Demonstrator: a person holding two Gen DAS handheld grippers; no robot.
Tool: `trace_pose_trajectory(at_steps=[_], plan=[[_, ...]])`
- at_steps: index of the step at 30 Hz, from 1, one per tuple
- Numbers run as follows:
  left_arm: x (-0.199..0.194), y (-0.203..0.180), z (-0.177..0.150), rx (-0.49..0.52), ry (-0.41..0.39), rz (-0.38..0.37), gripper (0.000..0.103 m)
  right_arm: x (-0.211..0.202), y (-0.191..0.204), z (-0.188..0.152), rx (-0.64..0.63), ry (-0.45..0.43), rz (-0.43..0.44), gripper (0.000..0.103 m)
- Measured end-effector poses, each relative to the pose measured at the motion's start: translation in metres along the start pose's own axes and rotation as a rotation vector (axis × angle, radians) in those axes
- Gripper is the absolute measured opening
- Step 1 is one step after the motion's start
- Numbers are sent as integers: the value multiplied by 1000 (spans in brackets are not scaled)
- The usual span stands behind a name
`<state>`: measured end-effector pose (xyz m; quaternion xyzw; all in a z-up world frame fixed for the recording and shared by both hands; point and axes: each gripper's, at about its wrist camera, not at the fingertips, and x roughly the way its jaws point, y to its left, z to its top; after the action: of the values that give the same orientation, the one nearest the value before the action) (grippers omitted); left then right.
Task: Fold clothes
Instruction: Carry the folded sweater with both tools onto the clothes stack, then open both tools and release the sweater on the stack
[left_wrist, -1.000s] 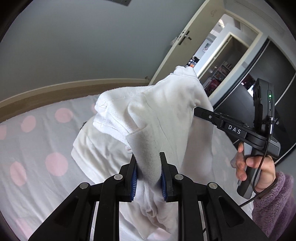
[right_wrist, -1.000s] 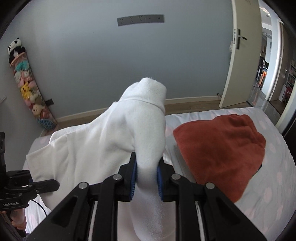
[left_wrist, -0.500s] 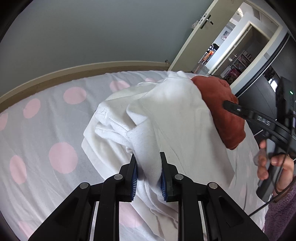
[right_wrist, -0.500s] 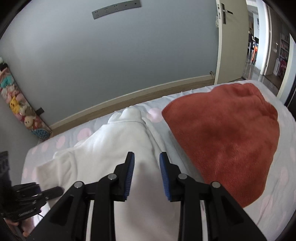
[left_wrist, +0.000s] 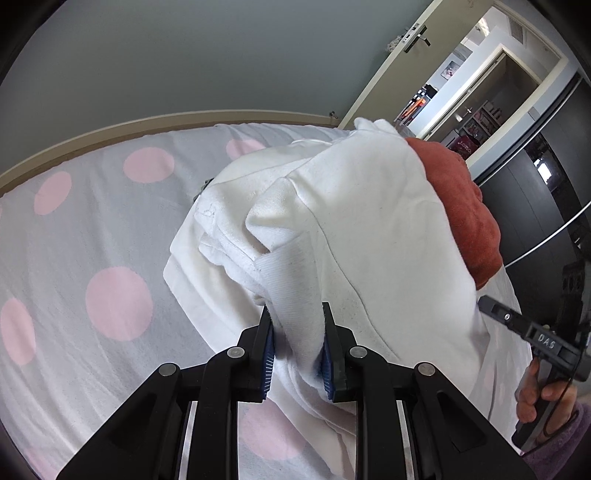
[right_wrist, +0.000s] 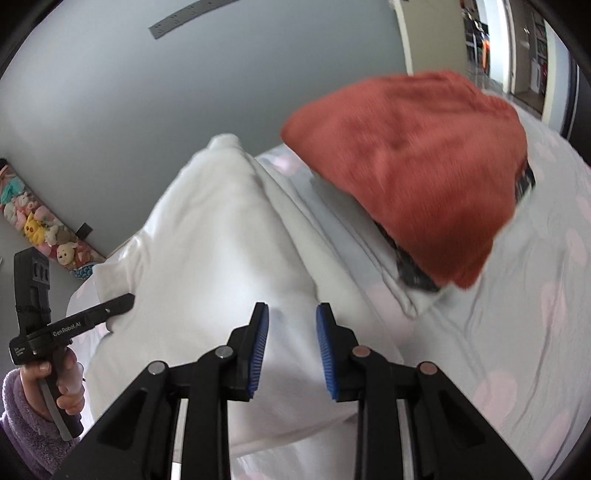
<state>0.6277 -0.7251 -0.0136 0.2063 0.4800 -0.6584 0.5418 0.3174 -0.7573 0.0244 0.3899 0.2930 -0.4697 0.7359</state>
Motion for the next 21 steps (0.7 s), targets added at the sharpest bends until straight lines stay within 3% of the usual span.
trace_pose_trajectory(at_steps=[8, 14, 21], plan=[[-16, -3, -1, -18, 10, 2, 33, -13, -9, -10, 80, 1, -16, 25], [-53, -19, -3, 71, -29, 85, 33, -23, -15, -17, 138, 1, -27, 26], [-114, -55, -16, 220, -103, 162, 33, -89, 35, -20, 72, -79, -13, 26]])
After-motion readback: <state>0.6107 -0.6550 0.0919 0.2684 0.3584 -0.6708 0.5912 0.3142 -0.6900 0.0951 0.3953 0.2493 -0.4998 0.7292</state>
